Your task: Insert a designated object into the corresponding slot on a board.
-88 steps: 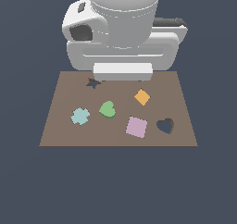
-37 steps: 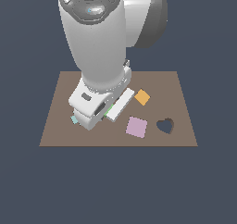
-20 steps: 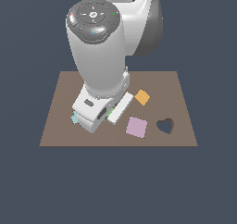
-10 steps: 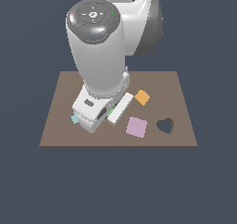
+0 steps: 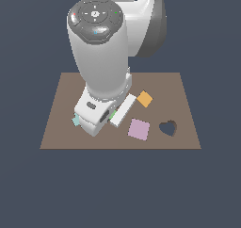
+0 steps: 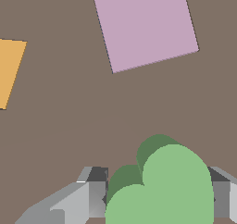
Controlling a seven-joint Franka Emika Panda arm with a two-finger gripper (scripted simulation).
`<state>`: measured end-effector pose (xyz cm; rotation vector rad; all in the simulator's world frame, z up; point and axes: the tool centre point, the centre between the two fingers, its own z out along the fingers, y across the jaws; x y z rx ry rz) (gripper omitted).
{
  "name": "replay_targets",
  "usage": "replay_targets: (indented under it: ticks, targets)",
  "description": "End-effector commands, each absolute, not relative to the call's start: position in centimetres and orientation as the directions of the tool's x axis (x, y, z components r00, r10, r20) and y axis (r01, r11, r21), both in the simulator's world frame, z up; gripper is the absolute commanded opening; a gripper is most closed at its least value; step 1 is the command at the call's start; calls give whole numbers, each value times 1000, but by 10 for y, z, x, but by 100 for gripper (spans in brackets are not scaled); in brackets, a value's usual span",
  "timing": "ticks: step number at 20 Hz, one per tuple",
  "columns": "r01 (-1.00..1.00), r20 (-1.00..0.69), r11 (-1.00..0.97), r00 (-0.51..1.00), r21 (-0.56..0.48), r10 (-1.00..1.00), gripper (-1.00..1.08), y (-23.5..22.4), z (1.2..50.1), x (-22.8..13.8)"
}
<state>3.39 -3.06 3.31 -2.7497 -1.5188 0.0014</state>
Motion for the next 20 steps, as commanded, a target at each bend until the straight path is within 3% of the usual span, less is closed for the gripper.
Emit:
replay_targets:
  ticks: [1, 11, 20]
  targets:
    - [858, 0, -514, 514, 0, 858, -100, -29, 33, 37]
    - [945, 0, -328, 328, 0, 945, -100, -13, 35, 59]
    - [1000, -1, 1, -1, 0, 1000, -100, 22, 36, 87]
